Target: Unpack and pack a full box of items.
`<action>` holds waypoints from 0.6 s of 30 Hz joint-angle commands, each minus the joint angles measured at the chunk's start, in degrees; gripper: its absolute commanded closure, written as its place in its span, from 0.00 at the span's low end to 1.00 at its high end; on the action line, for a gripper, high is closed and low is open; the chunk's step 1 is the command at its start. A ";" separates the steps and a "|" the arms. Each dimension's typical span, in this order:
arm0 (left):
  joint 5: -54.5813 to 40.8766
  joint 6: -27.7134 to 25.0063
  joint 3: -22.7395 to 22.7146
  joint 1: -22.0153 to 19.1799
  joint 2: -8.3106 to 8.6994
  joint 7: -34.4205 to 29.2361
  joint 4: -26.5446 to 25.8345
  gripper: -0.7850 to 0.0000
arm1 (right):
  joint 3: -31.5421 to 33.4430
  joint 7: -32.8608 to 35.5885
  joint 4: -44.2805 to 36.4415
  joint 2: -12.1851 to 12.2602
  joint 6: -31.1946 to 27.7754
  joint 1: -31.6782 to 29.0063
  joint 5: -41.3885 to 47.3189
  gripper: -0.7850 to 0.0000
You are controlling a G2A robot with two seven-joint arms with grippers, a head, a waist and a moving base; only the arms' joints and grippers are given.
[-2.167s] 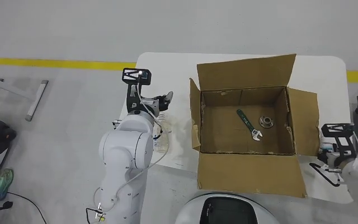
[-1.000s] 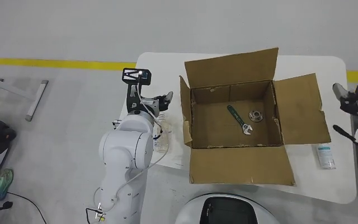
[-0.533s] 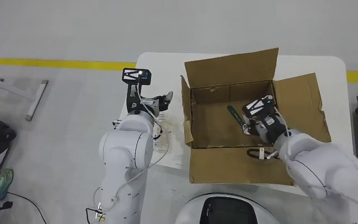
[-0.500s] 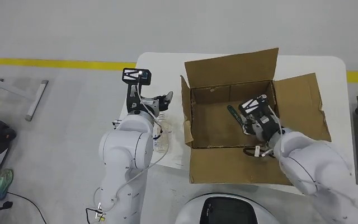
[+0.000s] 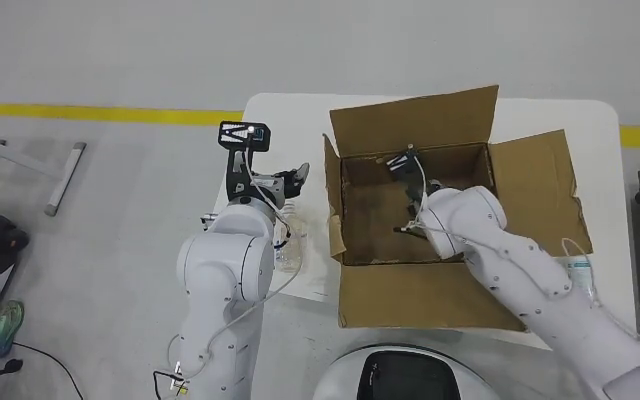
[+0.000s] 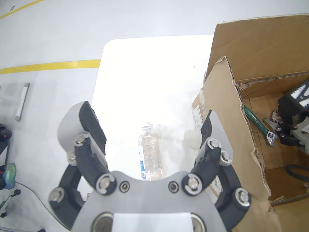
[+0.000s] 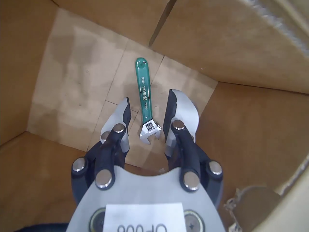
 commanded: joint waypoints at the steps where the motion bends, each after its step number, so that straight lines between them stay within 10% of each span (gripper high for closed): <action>1: 0.00 0.00 0.00 0.00 0.00 0.00 0.00 0.00 | -0.88 0.62 2.48 -0.56 -0.08 1.08 0.77 0.54; 18: 0.00 0.00 0.00 0.00 0.00 0.00 0.00 0.00 | -3.40 -0.69 13.80 -3.61 -0.85 3.49 0.57 0.56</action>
